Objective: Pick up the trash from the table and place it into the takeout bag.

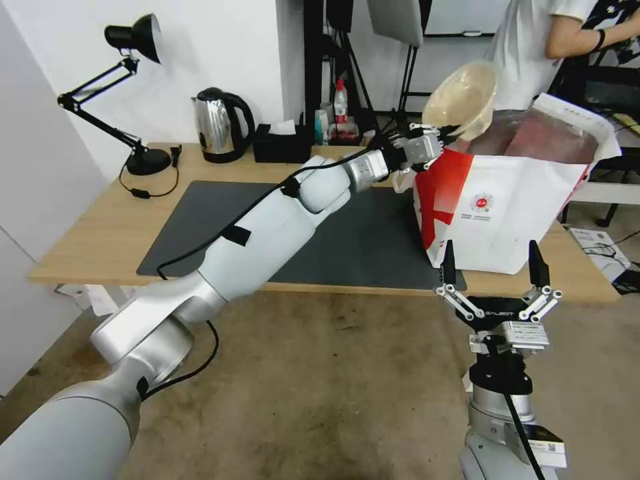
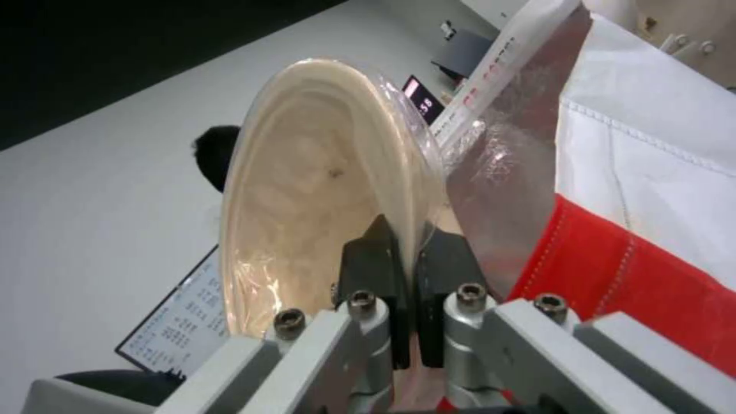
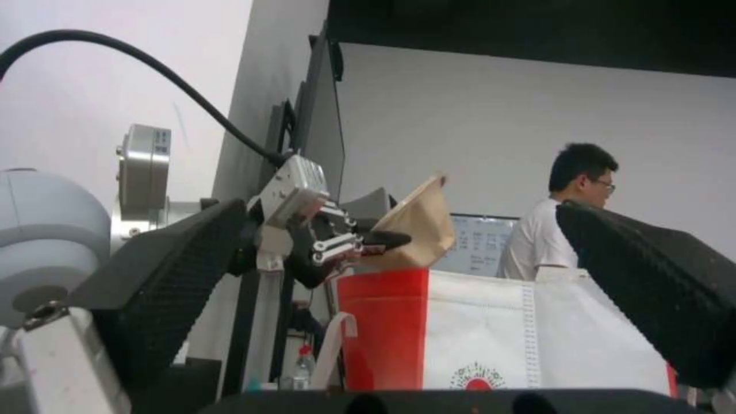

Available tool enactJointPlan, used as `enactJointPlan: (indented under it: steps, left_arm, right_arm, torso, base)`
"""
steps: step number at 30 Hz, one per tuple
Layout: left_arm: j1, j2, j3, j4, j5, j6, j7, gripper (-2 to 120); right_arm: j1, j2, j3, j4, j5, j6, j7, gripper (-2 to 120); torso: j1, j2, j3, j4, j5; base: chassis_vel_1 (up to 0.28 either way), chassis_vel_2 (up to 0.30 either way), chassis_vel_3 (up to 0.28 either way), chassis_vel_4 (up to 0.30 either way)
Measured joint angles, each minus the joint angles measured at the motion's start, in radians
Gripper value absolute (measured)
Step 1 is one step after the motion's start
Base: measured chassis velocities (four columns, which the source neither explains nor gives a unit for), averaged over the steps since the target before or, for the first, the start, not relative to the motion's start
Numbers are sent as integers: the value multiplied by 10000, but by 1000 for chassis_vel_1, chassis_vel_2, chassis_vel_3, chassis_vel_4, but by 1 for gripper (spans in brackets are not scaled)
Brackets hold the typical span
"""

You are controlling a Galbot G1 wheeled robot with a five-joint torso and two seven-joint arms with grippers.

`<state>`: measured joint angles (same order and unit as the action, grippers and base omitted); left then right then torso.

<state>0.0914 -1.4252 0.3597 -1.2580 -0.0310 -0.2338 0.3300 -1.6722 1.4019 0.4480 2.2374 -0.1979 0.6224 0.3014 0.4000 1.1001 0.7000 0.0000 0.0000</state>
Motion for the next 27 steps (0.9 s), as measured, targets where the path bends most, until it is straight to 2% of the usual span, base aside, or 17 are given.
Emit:
enactJointPlan:
  steps: [15,18,20,22,23,24,27]
  left_arm:
    - [-2,-60,53,182,23,-146,-34,1]
    - [-2,-38,111,182,35,-157,-262,1]
    - [-2,-33,118,182,37,-160,-288,4]
    - [-3,-8,145,176,32,-172,-316,15]
    - [-3,-8,145,176,32,-172,-316,15]
    - [-3,15,174,163,-38,-172,-316,21]
    - [-61,119,385,93,-750,-24,-198,33]
  right_arm:
    - [58,21,-23,-18,19,10,0,100]
    - [72,24,-26,-28,20,10,0,100]
    - [72,26,-27,-29,21,10,1,100]
    - [75,34,-28,-32,23,10,1,100]
    - [75,34,-28,-32,23,10,1,100]
    - [78,40,-27,-32,26,10,3,100]
    - [87,68,-24,-32,32,10,8,100]
  torso:
    - [0,-2,0,0,0]
    - [0,-2,0,0,0]
    - [0,-3,0,0,0]
    - [0,-2,0,0,0]
    - [0,-2,0,0,0]
    - [0,-2,0,0,0]
    - [0,-2,0,1,0]
  base:
    - [0,0,0,0]
    - [0,0,0,0]
    - [0,0,0,0]
    - [0,0,0,0]
    - [0,0,0,0]
    - [0,0,0,0]
    - [0,0,0,0]
